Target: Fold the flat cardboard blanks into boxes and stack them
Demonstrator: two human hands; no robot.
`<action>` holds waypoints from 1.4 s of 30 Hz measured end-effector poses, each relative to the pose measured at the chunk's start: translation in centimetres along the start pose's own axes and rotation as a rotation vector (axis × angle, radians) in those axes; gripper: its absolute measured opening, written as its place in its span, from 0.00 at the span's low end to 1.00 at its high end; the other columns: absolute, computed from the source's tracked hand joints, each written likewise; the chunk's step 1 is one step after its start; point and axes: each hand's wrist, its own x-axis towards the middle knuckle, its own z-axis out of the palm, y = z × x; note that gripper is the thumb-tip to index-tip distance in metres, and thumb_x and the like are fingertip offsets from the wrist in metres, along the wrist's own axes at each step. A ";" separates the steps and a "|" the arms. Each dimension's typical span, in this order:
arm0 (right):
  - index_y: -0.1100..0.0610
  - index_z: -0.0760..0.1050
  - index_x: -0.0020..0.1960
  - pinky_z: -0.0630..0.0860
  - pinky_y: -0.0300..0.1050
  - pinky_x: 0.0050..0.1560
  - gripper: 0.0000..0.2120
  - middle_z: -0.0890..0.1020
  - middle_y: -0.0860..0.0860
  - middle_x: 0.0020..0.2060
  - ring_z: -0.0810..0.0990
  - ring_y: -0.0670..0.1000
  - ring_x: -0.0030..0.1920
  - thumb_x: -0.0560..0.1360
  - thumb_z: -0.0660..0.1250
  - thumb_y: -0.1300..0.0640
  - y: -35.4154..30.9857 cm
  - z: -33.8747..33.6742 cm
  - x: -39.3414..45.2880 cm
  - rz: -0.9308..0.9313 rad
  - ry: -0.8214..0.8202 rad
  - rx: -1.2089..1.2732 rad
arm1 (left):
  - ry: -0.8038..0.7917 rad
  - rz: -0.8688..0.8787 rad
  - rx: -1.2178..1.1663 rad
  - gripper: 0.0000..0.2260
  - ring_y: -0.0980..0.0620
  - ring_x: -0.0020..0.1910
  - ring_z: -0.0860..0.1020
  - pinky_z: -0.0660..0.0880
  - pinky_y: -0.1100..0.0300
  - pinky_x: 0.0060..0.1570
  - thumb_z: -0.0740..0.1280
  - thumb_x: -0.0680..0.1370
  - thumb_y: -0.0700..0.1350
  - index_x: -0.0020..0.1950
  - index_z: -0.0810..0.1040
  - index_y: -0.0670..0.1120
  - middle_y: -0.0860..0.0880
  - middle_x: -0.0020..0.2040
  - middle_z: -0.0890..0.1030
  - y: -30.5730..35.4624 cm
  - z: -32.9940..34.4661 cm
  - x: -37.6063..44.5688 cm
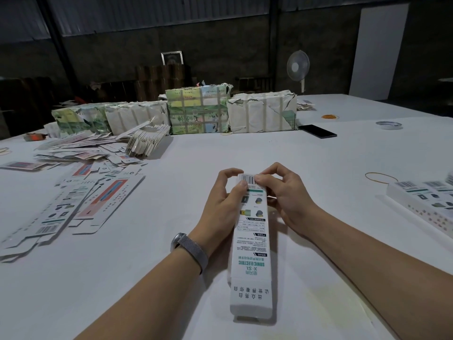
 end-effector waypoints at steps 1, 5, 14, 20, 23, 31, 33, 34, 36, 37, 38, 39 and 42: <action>0.49 0.76 0.34 0.76 0.46 0.33 0.14 0.84 0.57 0.34 0.81 0.55 0.33 0.77 0.70 0.60 0.0 0.0 0.0 -0.002 -0.003 -0.010 | 0.003 0.002 -0.002 0.05 0.50 0.33 0.83 0.78 0.59 0.31 0.60 0.85 0.43 0.59 0.70 0.52 0.46 0.39 0.86 0.0 0.0 0.0; 0.47 0.75 0.38 0.77 0.44 0.31 0.11 0.84 0.56 0.37 0.82 0.55 0.36 0.79 0.68 0.57 0.0 0.2 -0.3 -0.011 -0.040 -0.032 | -0.001 0.002 0.007 0.05 0.51 0.33 0.82 0.78 0.60 0.31 0.59 0.85 0.43 0.59 0.69 0.53 0.48 0.38 0.86 0.0 -0.1 0.1; 0.54 0.78 0.48 0.81 0.46 0.34 0.03 0.85 0.54 0.39 0.83 0.52 0.36 0.79 0.68 0.61 0.1 0.3 -0.6 0.027 -0.049 0.098 | 0.016 0.031 0.023 0.07 0.52 0.33 0.83 0.78 0.60 0.32 0.59 0.85 0.44 0.60 0.71 0.56 0.48 0.38 0.85 -0.2 0.0 0.2; 0.55 0.79 0.47 0.82 0.46 0.38 0.02 0.85 0.54 0.39 0.83 0.52 0.37 0.77 0.69 0.60 0.1 0.3 -0.4 0.023 -0.059 0.117 | 0.030 0.035 0.006 0.08 0.51 0.34 0.83 0.78 0.60 0.32 0.59 0.86 0.43 0.60 0.71 0.55 0.47 0.39 0.86 -0.1 0.0 0.1; 0.53 0.79 0.51 0.81 0.45 0.34 0.03 0.85 0.54 0.40 0.84 0.52 0.37 0.78 0.68 0.58 0.3 0.6 -0.7 0.013 -0.064 0.131 | 0.045 0.021 -0.017 0.08 0.51 0.34 0.83 0.78 0.60 0.32 0.59 0.85 0.43 0.60 0.70 0.55 0.47 0.39 0.86 0.2 0.0 0.0; 0.53 0.74 0.51 0.80 0.46 0.31 0.13 0.85 0.54 0.39 0.84 0.53 0.35 0.70 0.72 0.52 0.0 0.5 -0.8 0.003 -0.038 0.175 | -0.015 0.026 -0.059 0.07 0.48 0.35 0.84 0.80 0.59 0.33 0.61 0.85 0.44 0.61 0.69 0.54 0.45 0.41 0.86 1.0 0.2 -0.4; 0.54 0.74 0.50 0.81 0.46 0.32 0.14 0.85 0.55 0.39 0.84 0.53 0.35 0.68 0.72 0.52 -0.1 0.3 -0.8 0.017 -0.038 0.193 | -0.026 0.028 -0.063 0.08 0.49 0.35 0.84 0.80 0.59 0.33 0.61 0.84 0.43 0.62 0.69 0.55 0.45 0.40 0.86 1.0 0.2 -0.4; 0.54 0.74 0.51 0.81 0.46 0.32 0.13 0.85 0.55 0.39 0.84 0.53 0.35 0.69 0.72 0.53 0.0 0.3 -0.8 0.025 -0.039 0.197 | -0.029 0.028 -0.060 0.09 0.49 0.35 0.84 0.80 0.59 0.33 0.61 0.84 0.43 0.62 0.70 0.55 0.45 0.40 0.86 1.0 0.2 -0.4; 0.54 0.75 0.51 0.81 0.46 0.33 0.08 0.85 0.55 0.40 0.84 0.53 0.36 0.74 0.71 0.54 0.1 0.3 -0.8 0.034 -0.041 0.173 | -0.024 0.028 -0.056 0.08 0.49 0.34 0.83 0.79 0.60 0.33 0.61 0.84 0.43 0.62 0.70 0.53 0.45 0.41 0.86 0.9 0.1 -0.3; 0.54 0.76 0.52 0.81 0.46 0.33 0.06 0.85 0.55 0.41 0.84 0.53 0.37 0.76 0.70 0.55 0.1 0.3 -0.8 0.034 -0.040 0.157 | -0.020 0.030 -0.057 0.08 0.49 0.34 0.83 0.80 0.59 0.33 0.61 0.84 0.42 0.62 0.70 0.53 0.45 0.41 0.86 0.9 0.1 -0.2; 0.54 0.77 0.52 0.81 0.46 0.34 0.04 0.85 0.55 0.41 0.84 0.54 0.37 0.77 0.69 0.56 0.2 0.4 -0.8 0.035 -0.039 0.146 | -0.019 0.033 -0.057 0.08 0.48 0.35 0.83 0.80 0.59 0.33 0.61 0.84 0.42 0.61 0.70 0.52 0.44 0.41 0.86 0.9 0.0 -0.2; 0.53 0.78 0.52 0.80 0.45 0.33 0.03 0.85 0.55 0.42 0.84 0.54 0.37 0.78 0.68 0.57 0.1 0.5 -0.9 0.040 -0.039 0.147 | -0.019 0.035 -0.056 0.08 0.48 0.35 0.83 0.80 0.58 0.33 0.61 0.84 0.41 0.61 0.70 0.52 0.44 0.41 0.85 1.0 0.0 -0.2; 0.52 0.78 0.49 0.77 0.42 0.27 0.02 0.84 0.56 0.40 0.83 0.54 0.36 0.79 0.67 0.58 -0.2 0.5 -1.0 0.063 -0.032 0.177 | -0.023 0.040 -0.069 0.08 0.48 0.34 0.82 0.80 0.58 0.33 0.61 0.84 0.40 0.60 0.70 0.52 0.43 0.41 0.85 1.0 0.1 -0.1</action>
